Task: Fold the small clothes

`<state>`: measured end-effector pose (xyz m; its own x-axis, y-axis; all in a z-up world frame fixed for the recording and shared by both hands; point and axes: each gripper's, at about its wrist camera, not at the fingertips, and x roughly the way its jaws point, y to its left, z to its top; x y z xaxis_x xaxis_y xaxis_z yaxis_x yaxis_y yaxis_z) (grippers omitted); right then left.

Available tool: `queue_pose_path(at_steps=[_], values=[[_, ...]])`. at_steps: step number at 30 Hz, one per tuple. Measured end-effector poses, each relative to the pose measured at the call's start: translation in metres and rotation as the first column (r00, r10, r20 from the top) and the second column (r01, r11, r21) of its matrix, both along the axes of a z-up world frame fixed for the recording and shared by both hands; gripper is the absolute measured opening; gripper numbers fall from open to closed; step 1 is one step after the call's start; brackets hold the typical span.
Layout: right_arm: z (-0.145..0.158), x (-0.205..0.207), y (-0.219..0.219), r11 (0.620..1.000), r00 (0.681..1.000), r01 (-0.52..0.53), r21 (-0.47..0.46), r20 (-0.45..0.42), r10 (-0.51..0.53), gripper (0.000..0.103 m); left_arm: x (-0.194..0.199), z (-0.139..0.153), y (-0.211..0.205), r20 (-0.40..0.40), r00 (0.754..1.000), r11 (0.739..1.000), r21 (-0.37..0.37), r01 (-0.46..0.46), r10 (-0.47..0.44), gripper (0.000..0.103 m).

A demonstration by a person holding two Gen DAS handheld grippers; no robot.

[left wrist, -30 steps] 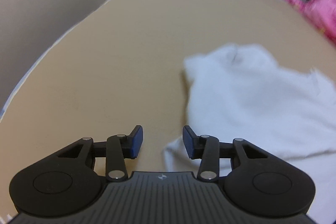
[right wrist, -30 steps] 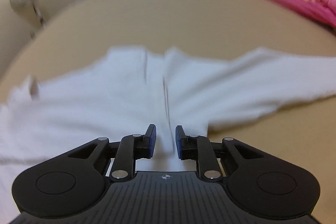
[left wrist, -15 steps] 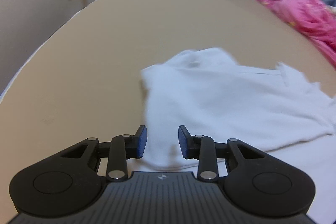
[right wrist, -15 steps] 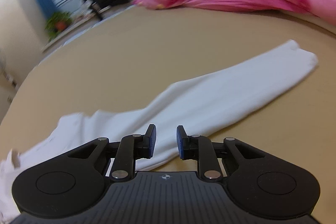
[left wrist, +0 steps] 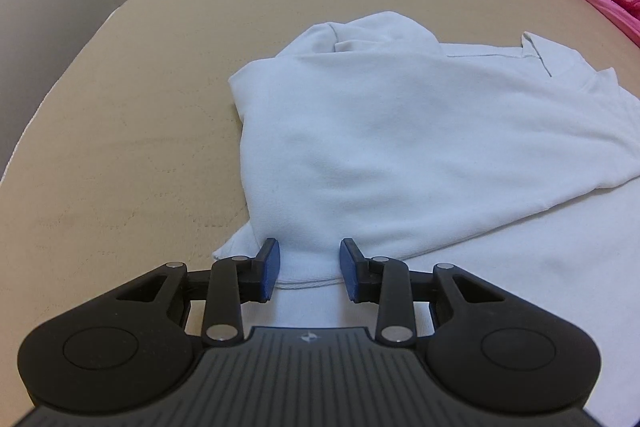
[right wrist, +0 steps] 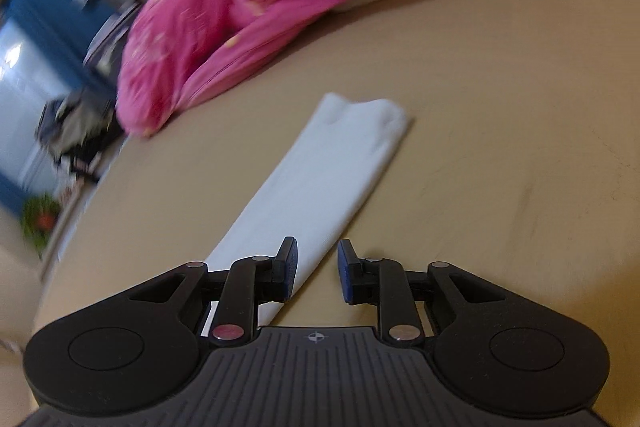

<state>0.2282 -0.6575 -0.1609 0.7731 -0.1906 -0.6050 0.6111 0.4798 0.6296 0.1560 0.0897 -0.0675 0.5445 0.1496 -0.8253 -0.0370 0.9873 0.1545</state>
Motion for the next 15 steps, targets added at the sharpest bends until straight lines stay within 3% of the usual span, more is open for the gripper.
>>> queue_pose_path(at_steps=[4,10,14,15], values=[[-0.024,-0.005,-0.024,0.993,0.997,0.061,0.104,0.046,-0.066,0.022,-0.003,0.002,-0.001,0.008,1.0,1.0,0.012,0.005,-0.006,0.038],[-0.032,0.007,-0.029,0.992,0.992,0.093,0.085,0.078,-0.1,0.022,-0.004,0.002,-0.001,0.011,1.0,1.0,0.009,0.004,-0.004,0.038],[-0.032,0.004,-0.026,0.991,0.99,0.122,0.058,0.069,-0.126,0.003,-0.004,0.002,-0.001,0.01,1.0,1.0,0.013,0.005,-0.005,0.038],[-0.031,0.004,-0.025,0.989,0.987,0.136,0.058,0.075,-0.14,0.003,-0.003,0.002,-0.001,0.009,1.0,1.0,0.012,0.004,-0.004,0.038]])
